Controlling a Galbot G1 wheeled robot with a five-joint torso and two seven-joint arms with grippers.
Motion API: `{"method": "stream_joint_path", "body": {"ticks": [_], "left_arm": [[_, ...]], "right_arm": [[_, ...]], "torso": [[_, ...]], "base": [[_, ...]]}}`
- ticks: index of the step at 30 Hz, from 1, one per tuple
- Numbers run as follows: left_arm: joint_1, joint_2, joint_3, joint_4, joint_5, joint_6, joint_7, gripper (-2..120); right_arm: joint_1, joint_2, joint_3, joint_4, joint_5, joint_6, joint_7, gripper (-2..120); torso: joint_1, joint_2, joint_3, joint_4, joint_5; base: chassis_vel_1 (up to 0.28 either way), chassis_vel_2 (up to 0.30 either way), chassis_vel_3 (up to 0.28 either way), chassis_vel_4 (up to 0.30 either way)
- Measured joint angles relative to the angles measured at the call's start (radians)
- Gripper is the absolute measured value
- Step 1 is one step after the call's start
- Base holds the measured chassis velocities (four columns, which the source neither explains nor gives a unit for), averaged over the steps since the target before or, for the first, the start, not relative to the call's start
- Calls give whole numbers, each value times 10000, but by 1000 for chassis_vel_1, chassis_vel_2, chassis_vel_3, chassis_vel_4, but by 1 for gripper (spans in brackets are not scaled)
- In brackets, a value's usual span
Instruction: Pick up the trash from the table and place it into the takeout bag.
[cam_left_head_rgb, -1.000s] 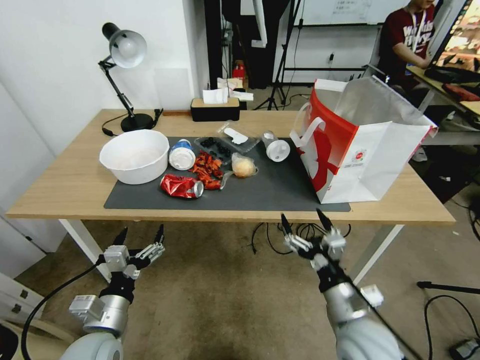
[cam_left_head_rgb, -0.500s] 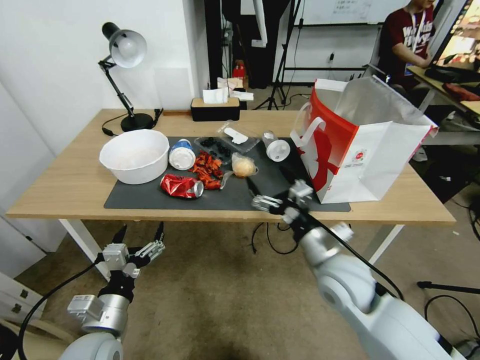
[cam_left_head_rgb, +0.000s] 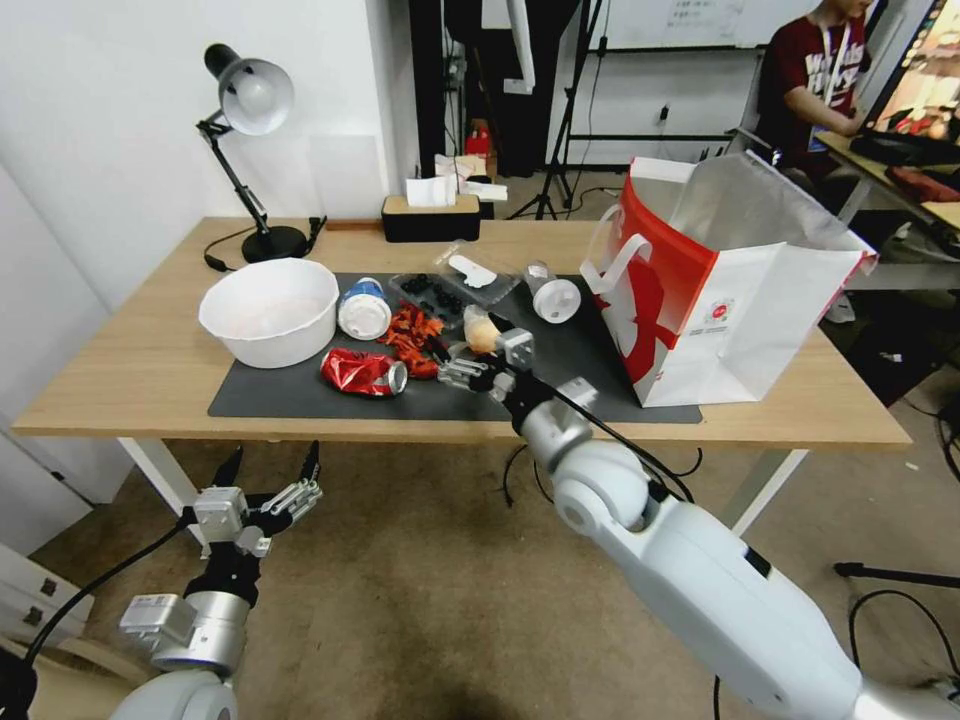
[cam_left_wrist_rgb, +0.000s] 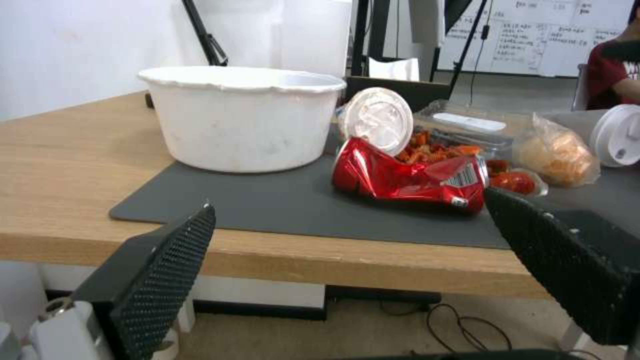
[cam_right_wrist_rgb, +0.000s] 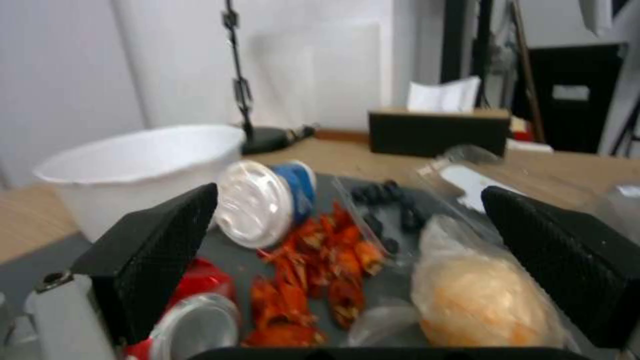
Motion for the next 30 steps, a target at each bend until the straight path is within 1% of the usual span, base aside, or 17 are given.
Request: {"method": "stream_joint_path", "body": {"ticks": [3, 7, 8, 9, 14, 17, 23, 25, 26, 29, 30], "left_arm": [[8, -7, 23, -2, 16, -5, -4, 100], [-4, -24, 71, 7, 68, -7, -5, 100], [-14, -59, 158, 42, 139, -10, -8, 100], [-16, -73, 186, 52, 161, -12, -8, 100], [-24, -86, 226, 84, 199, -13, -11, 100], [-27, -85, 219, 89, 209, -13, -13, 100], [-21, -77, 181, 89, 209, -13, -13, 100], [-14, -74, 160, 89, 209, -13, -15, 100], [-14, -74, 160, 89, 209, -13, -15, 100], [-9, -71, 144, 89, 198, -13, -15, 100], [-9, -71, 144, 89, 198, -13, -15, 100]], "right_arm": [[206, 46, 0, -56, 48, -601, 545, 100], [302, 55, 14, -94, 50, -875, 811, 100], [436, 73, 73, -209, 61, -1154, 1085, 100], [487, 84, 87, -281, 61, -1229, 1147, 100], [643, 139, 97, -537, 61, -1441, 1218, 100], [981, 294, 63, -996, 70, -1623, 1173, 100], [1275, 446, -41, -1378, 134, -1794, 1071, 100], [1503, 622, -126, -1772, 233, -1918, 1013, 100], [1503, 622, -126, -1772, 233, -1918, 1013, 100], [1858, 960, -259, -2644, 375, -2228, 777, 100], [1858, 960, -259, -2644, 375, -2228, 777, 100]], "torso": [[-1, 0, 0, -2, 1], [-1, 0, 0, -1, 1], [-1, 0, 0, -2, 1], [-1, 0, 0, -2, 0], [0, 0, 0, -2, 1], [-1, 0, 0, -2, 0], [-3, 1, 0, -1, 0], [-3, 0, 0, 0, 0], [-3, 0, 0, 0, 0], [-3, 1, 0, 0, 0], [-3, 1, 0, 0, 0]], "base": [[0, 0, 0, 0], [0, 0, 0, 0], [0, 0, 0, 0], [0, 0, 0, 0], [0, 0, 0, 0], [0, 0, 0, 0], [0, 0, 0, 0], [0, 0, 0, 0], [0, 0, 0, 0], [0, 0, 0, 0], [0, 0, 0, 0]]}}
